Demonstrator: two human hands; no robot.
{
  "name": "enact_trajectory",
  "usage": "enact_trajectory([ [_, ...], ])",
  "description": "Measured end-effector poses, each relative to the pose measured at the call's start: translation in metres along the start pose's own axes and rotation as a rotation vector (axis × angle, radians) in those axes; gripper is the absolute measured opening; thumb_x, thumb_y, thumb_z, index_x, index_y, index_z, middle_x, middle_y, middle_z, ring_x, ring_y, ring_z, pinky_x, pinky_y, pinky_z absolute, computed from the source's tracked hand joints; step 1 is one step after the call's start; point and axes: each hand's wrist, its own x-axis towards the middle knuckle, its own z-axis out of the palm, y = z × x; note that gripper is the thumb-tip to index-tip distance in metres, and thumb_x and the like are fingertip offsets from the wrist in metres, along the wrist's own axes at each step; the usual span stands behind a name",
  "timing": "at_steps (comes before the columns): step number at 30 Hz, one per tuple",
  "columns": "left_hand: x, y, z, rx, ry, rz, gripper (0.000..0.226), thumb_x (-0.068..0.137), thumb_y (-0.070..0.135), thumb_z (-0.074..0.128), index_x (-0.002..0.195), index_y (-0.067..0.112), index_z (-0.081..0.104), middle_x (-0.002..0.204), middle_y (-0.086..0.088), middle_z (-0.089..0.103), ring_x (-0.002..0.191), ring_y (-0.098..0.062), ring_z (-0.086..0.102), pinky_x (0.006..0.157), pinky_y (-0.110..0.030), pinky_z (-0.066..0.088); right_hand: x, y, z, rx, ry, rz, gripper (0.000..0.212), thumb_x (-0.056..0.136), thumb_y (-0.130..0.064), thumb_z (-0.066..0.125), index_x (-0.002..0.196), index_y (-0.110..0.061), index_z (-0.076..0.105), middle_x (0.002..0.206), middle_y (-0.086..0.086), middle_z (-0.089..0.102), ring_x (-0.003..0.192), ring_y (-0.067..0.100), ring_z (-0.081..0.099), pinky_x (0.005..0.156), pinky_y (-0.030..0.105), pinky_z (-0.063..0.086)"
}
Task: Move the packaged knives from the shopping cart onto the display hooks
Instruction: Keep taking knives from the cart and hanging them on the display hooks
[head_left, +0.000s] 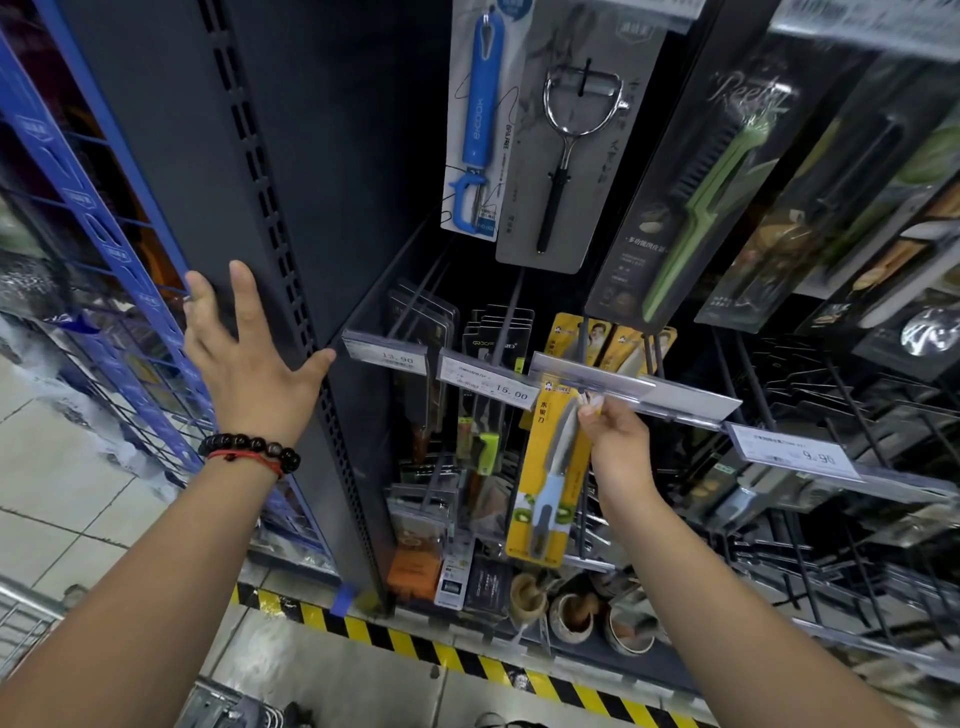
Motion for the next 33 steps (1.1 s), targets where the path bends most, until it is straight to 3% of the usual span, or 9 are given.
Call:
enact_trajectory([
  [7,0.001,-0.002,0.002,0.008,0.0,0.005,0.112,0.073,0.032,0.082,0.153,0.025,0.004,0.158,-0.023,-0.002,0.143,-0.046,0.004,0.116,-0.054,0.007,0.05,0.004,0.009,-0.181,0.014,0.18,0.027,0.099,-0.035,0.041,0.119,-0.02,0.054,0.123,0.006,0.058,0.112,0.028,0.054,0.101,0.045,0.043],
  [10,0.001,-0.002,0.002,0.024,0.0,0.016,0.112,0.073,0.033,0.082,0.153,0.024,0.005,0.157,-0.025,0.0,0.143,-0.047,0.006,0.115,-0.055,0.008,0.061,0.003,0.011,-0.209,-0.001,0.196,0.047,0.098,-0.054,0.028,0.134,-0.029,0.046,0.14,0.008,0.049,0.124,0.034,0.048,0.106,0.054,0.039],
  [14,0.001,-0.003,0.002,0.051,-0.004,0.019,0.111,0.073,0.034,0.082,0.153,0.023,0.005,0.157,-0.026,0.0,0.142,-0.048,0.007,0.115,-0.055,0.01,0.067,0.002,0.009,-0.181,-0.044,0.182,0.032,0.099,-0.051,0.031,0.121,-0.032,0.044,0.146,0.012,0.045,0.125,0.033,0.048,0.105,0.054,0.039],
  [17,0.001,-0.002,0.0,0.065,-0.003,0.017,0.11,0.073,0.034,0.082,0.153,0.021,0.007,0.157,-0.027,0.002,0.142,-0.048,0.009,0.115,-0.055,0.01,0.066,0.007,0.004,-0.257,-0.016,0.284,0.041,0.101,-0.037,0.038,0.132,-0.013,0.05,0.119,0.012,0.052,0.104,0.023,0.047,0.088,0.037,0.039],
  [20,0.0,-0.002,-0.001,0.053,-0.004,0.012,0.108,0.073,0.033,0.081,0.153,0.021,0.009,0.158,-0.025,0.002,0.142,-0.047,0.009,0.115,-0.054,0.009,0.059,0.013,-0.001,-0.233,-0.002,0.273,0.05,0.098,-0.044,0.042,0.138,-0.015,0.047,0.116,0.007,0.051,0.104,0.025,0.048,0.092,0.041,0.041],
  [22,-0.002,-0.005,-0.003,0.02,-0.01,0.02,0.105,0.076,0.032,0.08,0.153,0.023,0.009,0.159,-0.022,0.002,0.142,-0.046,0.008,0.115,-0.054,0.009,0.043,0.013,-0.004,-0.182,0.027,0.199,0.032,0.1,-0.032,0.046,0.125,-0.012,0.053,0.119,0.009,0.058,0.108,0.026,0.054,0.098,0.04,0.042],
  [24,-0.009,-0.007,-0.006,-0.041,-0.027,0.018,0.098,0.079,0.03,0.077,0.152,0.023,0.011,0.159,-0.018,0.006,0.142,-0.045,0.009,0.114,-0.055,0.011,0.021,0.015,-0.007,-0.168,0.058,0.132,0.009,0.098,-0.015,0.048,0.099,-0.015,0.057,0.103,0.009,0.063,0.095,0.024,0.056,0.089,0.035,0.044],
  [29,-0.044,-0.015,-0.018,-0.079,-0.122,0.004,0.051,0.087,0.027,0.059,0.133,0.009,0.047,0.132,-0.017,0.048,0.126,-0.036,0.036,0.109,-0.044,0.023,-0.031,0.007,-0.001,-0.221,-0.056,0.035,0.022,0.094,-0.007,0.049,0.081,-0.021,0.061,0.084,0.006,0.064,0.079,0.021,0.059,0.08,0.035,0.046],
  [33,-0.079,-0.023,-0.038,-0.047,-0.385,-0.067,0.038,0.093,0.028,0.056,0.128,0.014,0.055,0.13,-0.009,0.054,0.125,-0.029,0.042,0.104,-0.043,0.039,-0.071,-0.008,0.012,-0.333,-0.197,-0.119,0.021,0.092,-0.012,0.054,0.079,-0.026,0.063,0.085,0.004,0.064,0.08,0.019,0.058,0.079,0.034,0.047],
])
